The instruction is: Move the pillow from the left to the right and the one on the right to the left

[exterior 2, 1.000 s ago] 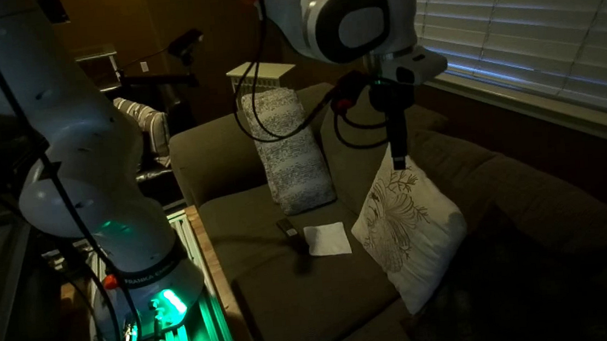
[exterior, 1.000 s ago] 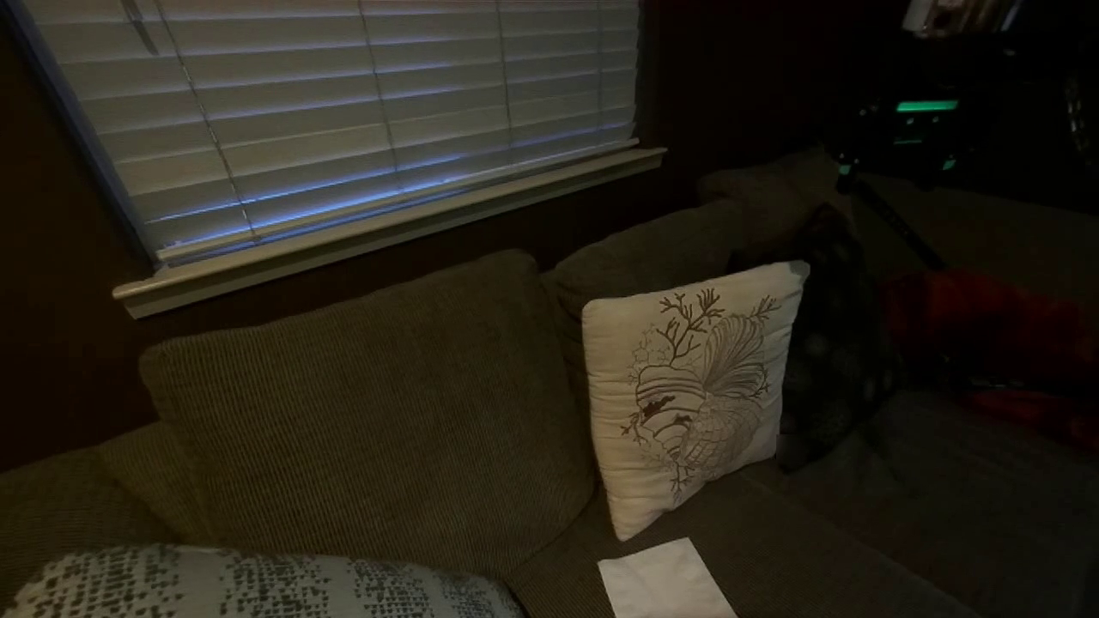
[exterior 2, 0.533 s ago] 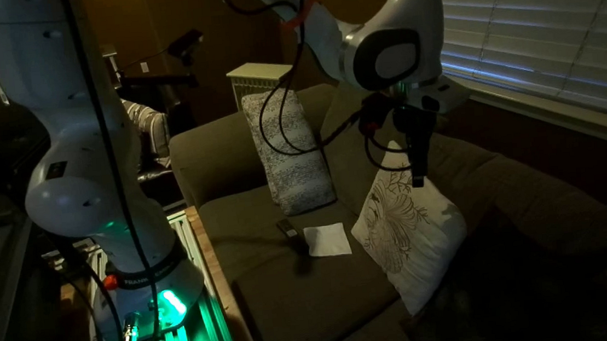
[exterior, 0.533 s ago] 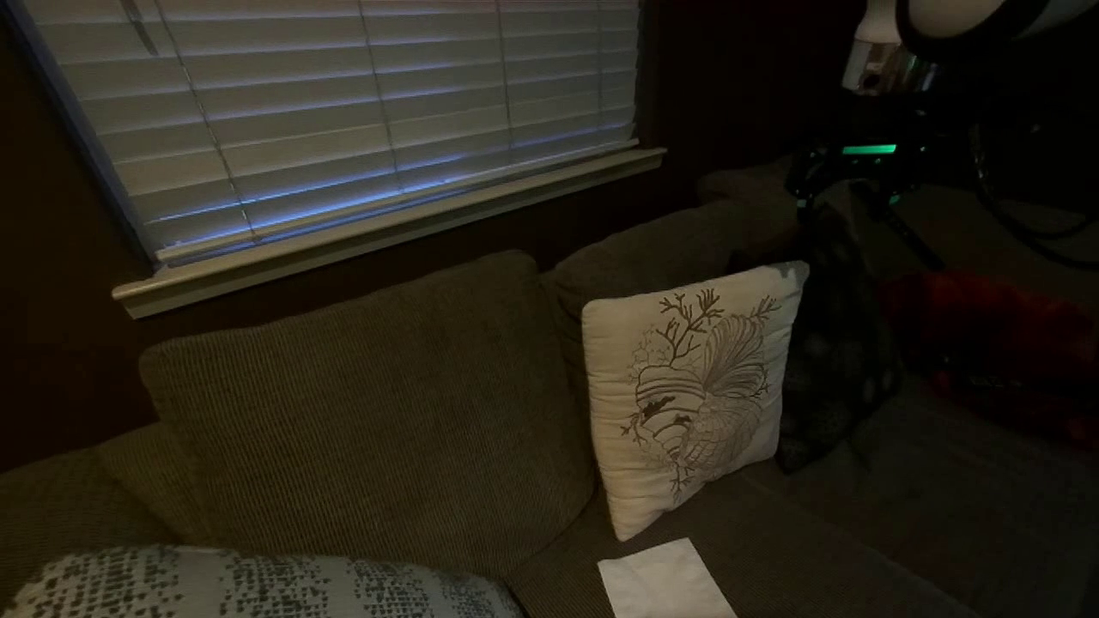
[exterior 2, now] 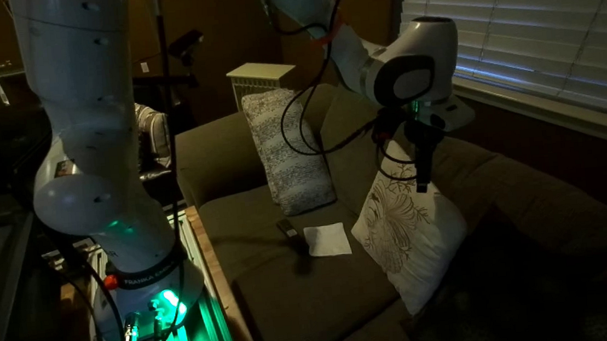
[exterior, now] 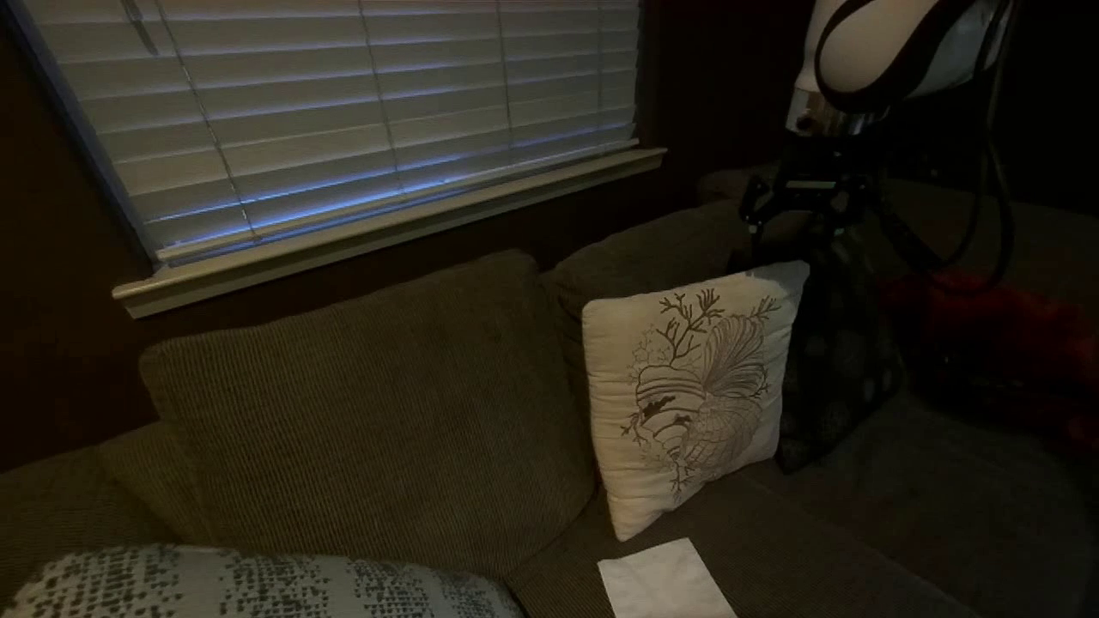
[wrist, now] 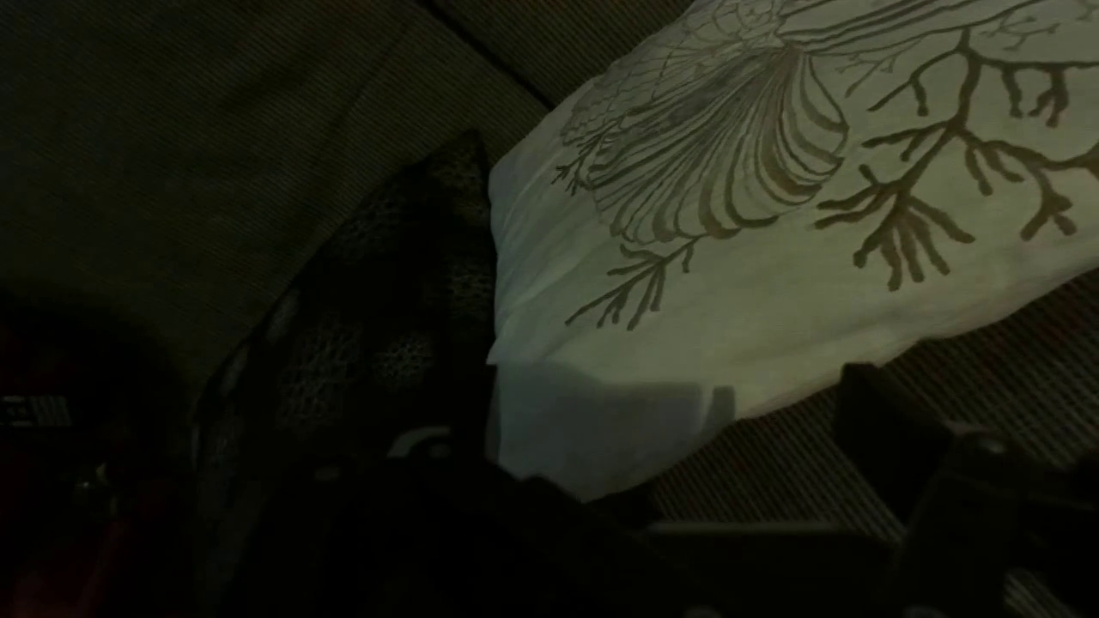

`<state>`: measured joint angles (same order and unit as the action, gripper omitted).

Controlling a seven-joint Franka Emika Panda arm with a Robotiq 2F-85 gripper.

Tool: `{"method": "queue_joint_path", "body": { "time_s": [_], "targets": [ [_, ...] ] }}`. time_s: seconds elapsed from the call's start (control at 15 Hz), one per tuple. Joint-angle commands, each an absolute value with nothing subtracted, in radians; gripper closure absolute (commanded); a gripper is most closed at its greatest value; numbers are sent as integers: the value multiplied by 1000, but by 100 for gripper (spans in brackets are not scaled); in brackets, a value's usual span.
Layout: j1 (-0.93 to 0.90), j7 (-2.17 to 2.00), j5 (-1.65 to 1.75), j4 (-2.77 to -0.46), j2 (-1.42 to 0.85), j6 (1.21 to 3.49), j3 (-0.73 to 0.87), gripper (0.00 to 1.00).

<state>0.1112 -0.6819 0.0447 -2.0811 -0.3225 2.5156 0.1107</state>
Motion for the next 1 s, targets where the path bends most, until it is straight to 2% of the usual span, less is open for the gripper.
{"method": "queue_joint_path", "body": {
  "time_s": [0.0, 0.93],
  "targets": [
    [82, -705, -27, -1983, -426, 2536, 135, 0],
    [71, -738, -137, -1744, -676, 2498, 148, 0]
  ]
}}
